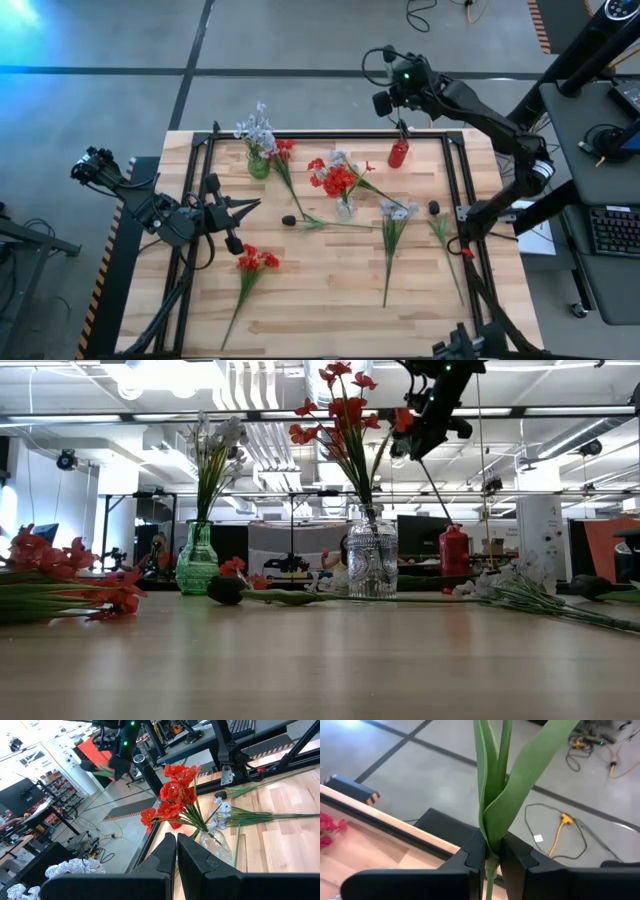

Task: Sort flowers into vase by color
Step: Put the left black flower into the red vase

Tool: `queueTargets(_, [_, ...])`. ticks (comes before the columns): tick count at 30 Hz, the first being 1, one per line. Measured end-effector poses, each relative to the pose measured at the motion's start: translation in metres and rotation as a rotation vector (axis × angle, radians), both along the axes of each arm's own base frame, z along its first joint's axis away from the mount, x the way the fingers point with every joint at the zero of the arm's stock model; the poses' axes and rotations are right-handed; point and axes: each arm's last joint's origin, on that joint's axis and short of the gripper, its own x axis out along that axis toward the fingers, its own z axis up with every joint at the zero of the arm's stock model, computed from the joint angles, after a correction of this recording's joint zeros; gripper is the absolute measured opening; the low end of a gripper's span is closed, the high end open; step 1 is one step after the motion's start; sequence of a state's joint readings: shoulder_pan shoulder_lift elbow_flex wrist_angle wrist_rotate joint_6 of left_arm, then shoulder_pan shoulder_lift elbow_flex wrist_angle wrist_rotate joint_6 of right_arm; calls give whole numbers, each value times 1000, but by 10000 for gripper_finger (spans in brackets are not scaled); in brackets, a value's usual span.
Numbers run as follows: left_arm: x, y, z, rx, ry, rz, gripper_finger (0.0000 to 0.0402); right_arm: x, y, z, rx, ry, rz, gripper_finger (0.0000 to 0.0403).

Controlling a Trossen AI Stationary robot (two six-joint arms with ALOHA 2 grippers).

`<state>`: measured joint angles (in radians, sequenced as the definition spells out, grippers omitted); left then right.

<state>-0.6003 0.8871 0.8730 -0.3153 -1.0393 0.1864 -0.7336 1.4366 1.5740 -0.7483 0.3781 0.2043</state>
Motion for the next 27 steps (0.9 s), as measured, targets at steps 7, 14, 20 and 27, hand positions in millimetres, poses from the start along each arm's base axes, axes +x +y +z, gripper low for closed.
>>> queueTargets(7, [0, 0, 0, 0, 0, 0, 0, -21, 26, 0, -104, -73, -9, 38])
queueTargets(14, [0, 0, 0, 0, 0, 0, 0, -46, 49, -15, -195, -181, -7, 38])
queueTargets(20, [0, 0, 0, 0, 0, 0, 0, -58, 61, -29, -273, -244, 9, 38])
queueTargets(27, [0, 0, 0, 0, 0, 0, 0, -60, 62, -45, -286, -237, 18, 38])
